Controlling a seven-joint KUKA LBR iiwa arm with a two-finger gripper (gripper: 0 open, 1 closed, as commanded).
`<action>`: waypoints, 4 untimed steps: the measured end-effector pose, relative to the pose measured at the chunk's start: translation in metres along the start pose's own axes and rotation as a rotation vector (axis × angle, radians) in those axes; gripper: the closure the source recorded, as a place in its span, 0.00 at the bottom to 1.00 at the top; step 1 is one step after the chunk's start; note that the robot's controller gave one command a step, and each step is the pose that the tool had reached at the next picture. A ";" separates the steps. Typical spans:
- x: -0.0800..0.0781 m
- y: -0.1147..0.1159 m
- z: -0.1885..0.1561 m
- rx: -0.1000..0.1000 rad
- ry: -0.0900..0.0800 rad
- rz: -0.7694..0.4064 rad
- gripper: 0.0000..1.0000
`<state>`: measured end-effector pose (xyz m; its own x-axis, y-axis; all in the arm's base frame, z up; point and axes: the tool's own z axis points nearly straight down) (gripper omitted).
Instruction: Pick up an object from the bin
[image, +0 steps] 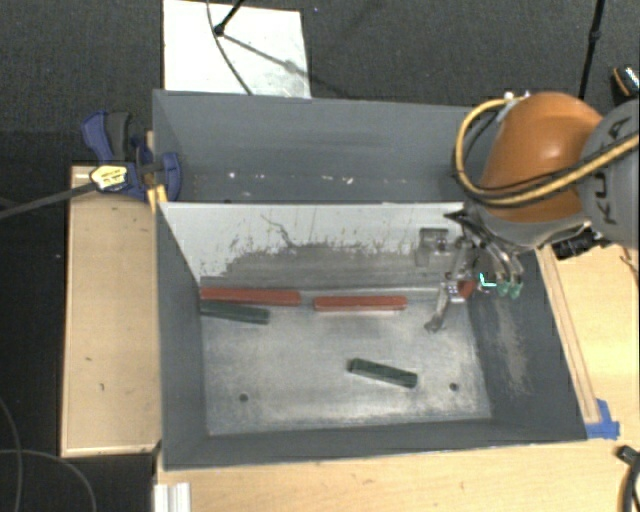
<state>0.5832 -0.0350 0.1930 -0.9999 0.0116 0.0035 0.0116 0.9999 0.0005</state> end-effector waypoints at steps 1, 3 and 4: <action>0.080 0.059 0.127 -0.002 0.006 -0.099 0.00; 0.104 0.083 0.092 -0.001 -0.001 0.180 0.00; 0.103 0.062 0.124 0.001 0.001 0.534 0.00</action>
Offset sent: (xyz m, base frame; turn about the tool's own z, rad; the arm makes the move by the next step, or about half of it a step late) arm -0.0763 0.0575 -0.1230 -0.0951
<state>0.4810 0.0279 0.0692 -0.8550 0.5187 0.0044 0.5187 0.8550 -0.0022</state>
